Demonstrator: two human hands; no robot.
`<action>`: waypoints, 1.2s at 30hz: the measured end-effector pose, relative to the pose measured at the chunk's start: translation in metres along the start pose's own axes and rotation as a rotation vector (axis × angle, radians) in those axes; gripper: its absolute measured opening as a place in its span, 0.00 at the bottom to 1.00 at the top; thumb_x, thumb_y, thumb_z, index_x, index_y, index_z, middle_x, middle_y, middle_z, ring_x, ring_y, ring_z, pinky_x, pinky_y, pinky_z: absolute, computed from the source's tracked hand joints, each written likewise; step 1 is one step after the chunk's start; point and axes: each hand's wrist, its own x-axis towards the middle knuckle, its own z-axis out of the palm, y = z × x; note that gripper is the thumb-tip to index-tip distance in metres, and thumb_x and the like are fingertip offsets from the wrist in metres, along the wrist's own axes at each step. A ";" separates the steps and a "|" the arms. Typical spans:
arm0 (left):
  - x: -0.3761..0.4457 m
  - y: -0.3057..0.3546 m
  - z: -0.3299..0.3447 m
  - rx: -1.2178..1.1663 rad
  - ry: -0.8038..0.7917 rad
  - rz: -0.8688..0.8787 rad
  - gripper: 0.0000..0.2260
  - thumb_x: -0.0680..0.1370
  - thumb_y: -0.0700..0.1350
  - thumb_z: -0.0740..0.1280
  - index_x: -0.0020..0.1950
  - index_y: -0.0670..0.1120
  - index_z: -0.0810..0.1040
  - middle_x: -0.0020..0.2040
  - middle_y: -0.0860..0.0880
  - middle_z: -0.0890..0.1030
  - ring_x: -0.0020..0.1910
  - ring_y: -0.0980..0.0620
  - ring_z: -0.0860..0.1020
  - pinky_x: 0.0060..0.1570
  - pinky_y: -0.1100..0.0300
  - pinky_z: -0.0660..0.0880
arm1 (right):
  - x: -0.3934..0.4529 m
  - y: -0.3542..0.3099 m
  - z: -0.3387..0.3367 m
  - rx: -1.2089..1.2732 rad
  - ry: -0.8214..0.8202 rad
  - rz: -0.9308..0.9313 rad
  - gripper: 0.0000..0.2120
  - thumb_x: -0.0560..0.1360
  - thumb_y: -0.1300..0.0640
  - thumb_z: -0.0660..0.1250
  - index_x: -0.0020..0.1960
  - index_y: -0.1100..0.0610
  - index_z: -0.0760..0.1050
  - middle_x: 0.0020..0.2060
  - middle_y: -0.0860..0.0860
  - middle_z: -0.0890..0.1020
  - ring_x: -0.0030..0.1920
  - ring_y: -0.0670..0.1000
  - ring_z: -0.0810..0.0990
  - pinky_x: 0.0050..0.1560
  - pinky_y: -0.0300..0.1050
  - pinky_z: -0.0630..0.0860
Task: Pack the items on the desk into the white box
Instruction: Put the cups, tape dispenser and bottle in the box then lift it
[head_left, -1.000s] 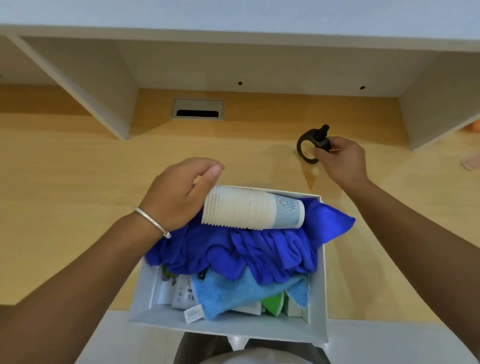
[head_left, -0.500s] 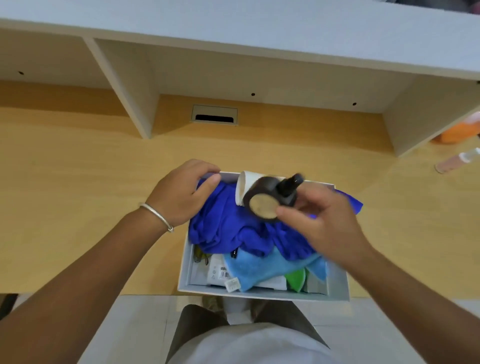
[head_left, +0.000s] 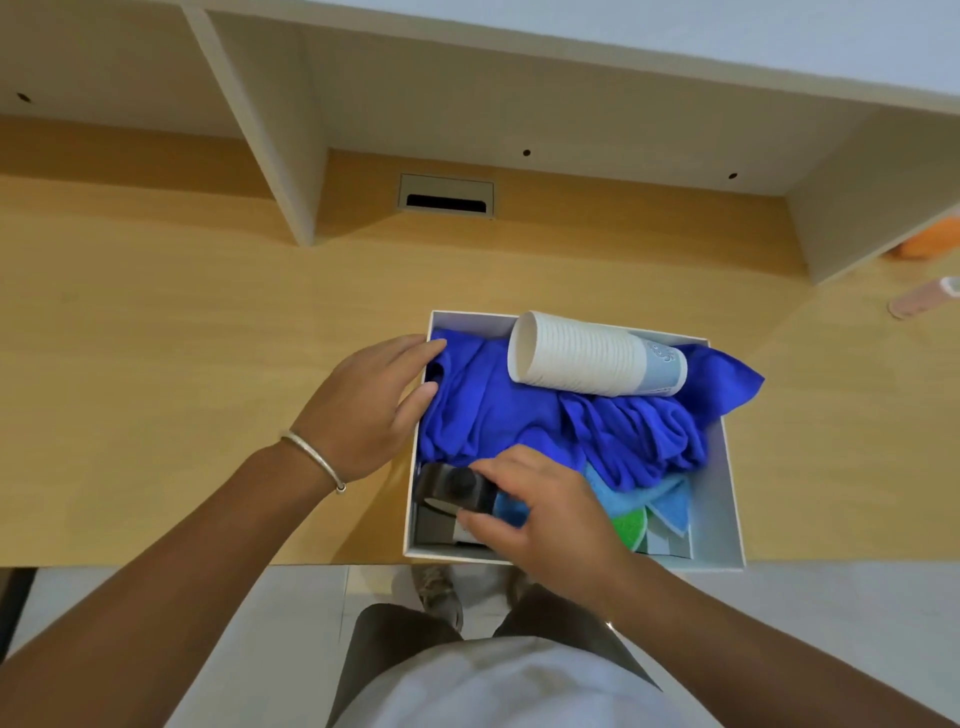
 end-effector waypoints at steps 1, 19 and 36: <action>0.000 -0.001 0.001 -0.011 0.008 0.007 0.21 0.78 0.47 0.59 0.70 0.40 0.71 0.66 0.43 0.75 0.64 0.44 0.74 0.63 0.51 0.71 | 0.001 0.000 -0.001 -0.021 -0.002 -0.002 0.14 0.72 0.45 0.70 0.55 0.48 0.78 0.42 0.42 0.76 0.43 0.43 0.74 0.45 0.44 0.75; 0.028 0.037 0.011 -0.275 -0.220 -0.508 0.10 0.81 0.46 0.54 0.56 0.49 0.74 0.42 0.47 0.81 0.30 0.45 0.82 0.29 0.48 0.81 | -0.063 0.120 -0.121 -0.282 0.488 0.409 0.32 0.70 0.60 0.74 0.71 0.61 0.66 0.68 0.59 0.69 0.68 0.57 0.68 0.69 0.47 0.64; 0.139 0.230 0.138 -0.319 -0.161 -0.509 0.13 0.81 0.47 0.55 0.56 0.63 0.74 0.40 0.47 0.82 0.32 0.48 0.81 0.26 0.51 0.80 | -0.143 0.339 -0.288 -0.048 0.264 0.346 0.23 0.78 0.55 0.61 0.72 0.47 0.64 0.61 0.45 0.74 0.59 0.46 0.72 0.54 0.44 0.67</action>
